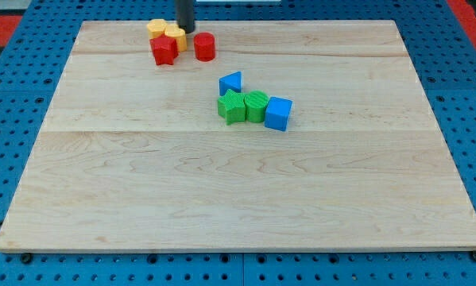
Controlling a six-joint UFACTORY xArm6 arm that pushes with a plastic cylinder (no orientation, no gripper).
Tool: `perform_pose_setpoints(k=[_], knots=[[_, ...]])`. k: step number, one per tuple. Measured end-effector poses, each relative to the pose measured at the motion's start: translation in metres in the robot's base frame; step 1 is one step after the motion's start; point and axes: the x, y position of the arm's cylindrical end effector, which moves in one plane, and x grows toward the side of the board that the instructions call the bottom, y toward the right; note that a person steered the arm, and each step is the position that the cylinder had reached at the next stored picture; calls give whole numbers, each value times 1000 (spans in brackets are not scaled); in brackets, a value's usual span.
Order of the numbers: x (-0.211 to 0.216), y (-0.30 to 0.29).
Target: Place the red star below the yellow hexagon
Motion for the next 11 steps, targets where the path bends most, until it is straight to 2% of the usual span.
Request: perform_pose_setpoints(k=[1, 2, 4, 5, 6, 7, 9, 11], knots=[[0, -17], [0, -3], [0, 55], [10, 97], [40, 103], [66, 83], [72, 10], [72, -12]])
